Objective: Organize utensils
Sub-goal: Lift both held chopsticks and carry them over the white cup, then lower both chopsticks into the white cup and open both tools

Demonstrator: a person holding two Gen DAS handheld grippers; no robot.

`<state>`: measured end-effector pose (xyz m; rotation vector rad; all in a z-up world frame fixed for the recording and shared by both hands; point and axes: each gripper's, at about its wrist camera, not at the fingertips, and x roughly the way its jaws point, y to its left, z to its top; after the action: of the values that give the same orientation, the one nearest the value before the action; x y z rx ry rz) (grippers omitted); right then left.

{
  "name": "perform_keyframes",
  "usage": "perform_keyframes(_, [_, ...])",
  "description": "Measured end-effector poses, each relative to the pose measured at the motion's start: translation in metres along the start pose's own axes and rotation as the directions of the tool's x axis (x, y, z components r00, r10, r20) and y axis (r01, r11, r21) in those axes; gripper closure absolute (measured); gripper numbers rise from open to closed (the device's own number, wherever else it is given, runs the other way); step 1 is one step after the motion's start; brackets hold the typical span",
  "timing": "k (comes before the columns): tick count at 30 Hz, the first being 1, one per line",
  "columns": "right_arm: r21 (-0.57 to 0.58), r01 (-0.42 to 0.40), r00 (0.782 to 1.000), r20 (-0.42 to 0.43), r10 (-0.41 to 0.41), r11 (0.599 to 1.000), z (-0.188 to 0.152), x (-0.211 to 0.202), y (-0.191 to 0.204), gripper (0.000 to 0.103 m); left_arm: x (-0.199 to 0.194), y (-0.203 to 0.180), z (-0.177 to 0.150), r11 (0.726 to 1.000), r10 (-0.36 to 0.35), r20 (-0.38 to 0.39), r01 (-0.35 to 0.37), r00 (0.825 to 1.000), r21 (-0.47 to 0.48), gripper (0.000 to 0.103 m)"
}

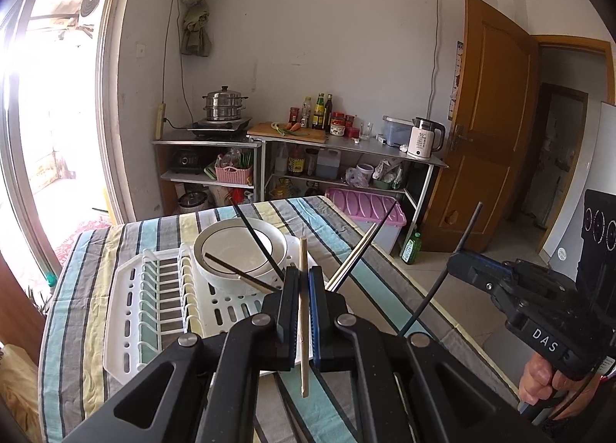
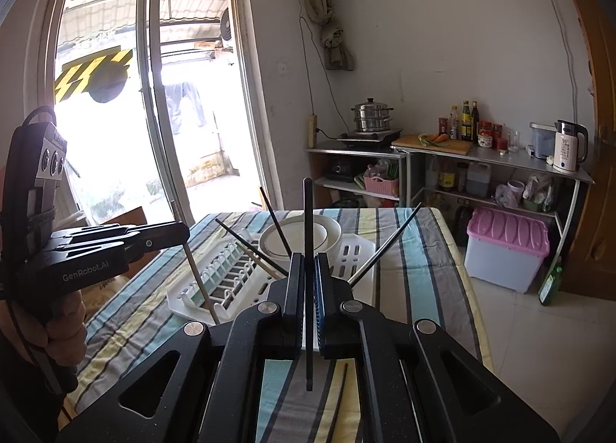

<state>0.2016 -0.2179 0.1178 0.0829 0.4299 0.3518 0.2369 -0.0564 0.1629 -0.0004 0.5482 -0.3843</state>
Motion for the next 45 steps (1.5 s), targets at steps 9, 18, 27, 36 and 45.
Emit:
perform_keyframes(9, [0.002,0.008,0.999,0.031,-0.008,1.000,0.026,0.017,-0.010,0.098,0.025,-0.002,0.039,1.000,-0.022,0.031,0.023,0.999,-0.013,0.098])
perform_keyframes(18, [-0.001,0.004,0.998,0.061,-0.004,1.000,0.048,0.038,-0.015,0.098,0.058,0.006,0.063,0.999,-0.018,0.039,0.020,0.999,-0.039,0.098])
perform_keyframes(27, [0.003,0.013,0.998,0.055,-0.014,1.000,0.054,0.061,-0.023,0.098,0.086,0.011,0.064,0.998,-0.034,0.025,0.035,0.999,-0.046,0.098])
perform_keyframes(36, [0.006,0.022,1.000,0.016,-0.022,1.000,0.044,0.077,-0.028,0.098,0.110,0.012,0.051,0.997,-0.053,-0.013,0.052,0.999,-0.055,0.098])
perform_keyframes(45, [0.024,0.028,0.999,-0.026,-0.028,0.999,0.030,0.087,-0.033,0.098,0.122,0.014,0.031,0.997,-0.055,-0.050,0.052,0.997,-0.056,0.098])
